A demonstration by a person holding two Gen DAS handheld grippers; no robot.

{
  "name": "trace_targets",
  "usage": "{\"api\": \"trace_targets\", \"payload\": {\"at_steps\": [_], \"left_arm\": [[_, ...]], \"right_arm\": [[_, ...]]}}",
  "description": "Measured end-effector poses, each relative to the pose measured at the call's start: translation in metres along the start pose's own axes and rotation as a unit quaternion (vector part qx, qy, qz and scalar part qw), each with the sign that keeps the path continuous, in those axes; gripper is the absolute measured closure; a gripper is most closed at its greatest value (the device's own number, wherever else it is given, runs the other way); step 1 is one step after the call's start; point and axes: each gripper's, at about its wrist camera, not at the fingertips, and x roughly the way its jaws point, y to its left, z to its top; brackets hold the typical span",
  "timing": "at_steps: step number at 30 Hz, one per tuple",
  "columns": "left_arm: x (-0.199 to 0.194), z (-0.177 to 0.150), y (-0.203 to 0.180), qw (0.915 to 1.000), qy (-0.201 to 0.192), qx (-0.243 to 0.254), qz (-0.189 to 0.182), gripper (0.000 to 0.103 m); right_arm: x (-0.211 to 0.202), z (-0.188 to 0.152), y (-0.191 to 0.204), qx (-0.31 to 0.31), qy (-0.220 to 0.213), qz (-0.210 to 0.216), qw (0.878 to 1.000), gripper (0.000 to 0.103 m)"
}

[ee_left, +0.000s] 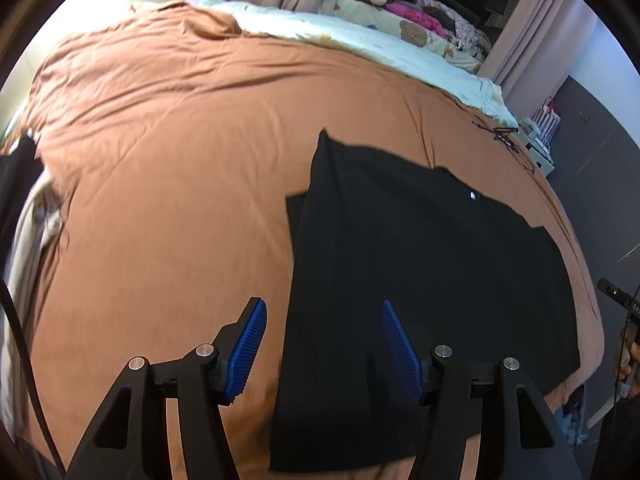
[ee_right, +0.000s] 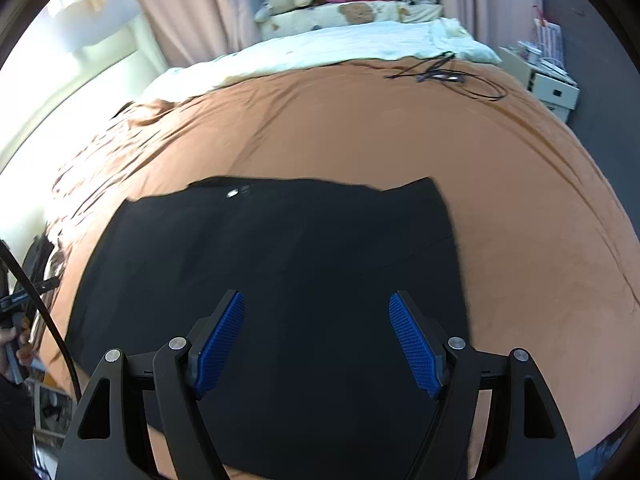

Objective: Fold large clothes

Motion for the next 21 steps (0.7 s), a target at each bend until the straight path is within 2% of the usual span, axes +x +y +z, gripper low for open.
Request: {"api": "trace_targets", "payload": {"at_steps": [8,15,17,20,21], "left_arm": [[0.000,-0.041,0.028,0.9990,0.029,-0.029,-0.016,0.041],[0.010,-0.071,0.046,0.9955,0.054,-0.059,-0.051,0.041],[0.016,-0.075,0.049,0.9935,0.062,-0.066,-0.069,0.041],[0.020,-0.079,0.054,0.9892,0.065,-0.083,-0.102,0.041],[0.021,-0.079,0.054,0.9884,0.066,-0.083,-0.109,0.041]], "right_arm": [[-0.003,-0.005,0.038,-0.037,0.022,0.034,0.998,0.030],[0.015,-0.029,0.067,-0.053,0.053,0.065,0.995,0.048],[0.024,-0.036,0.074,-0.058,0.067,0.069,0.994,0.058],[0.039,-0.049,0.085,-0.069,0.087,0.077,0.991,0.063],[0.044,-0.051,0.088,-0.072,0.092,0.076,0.990,0.067]]}}
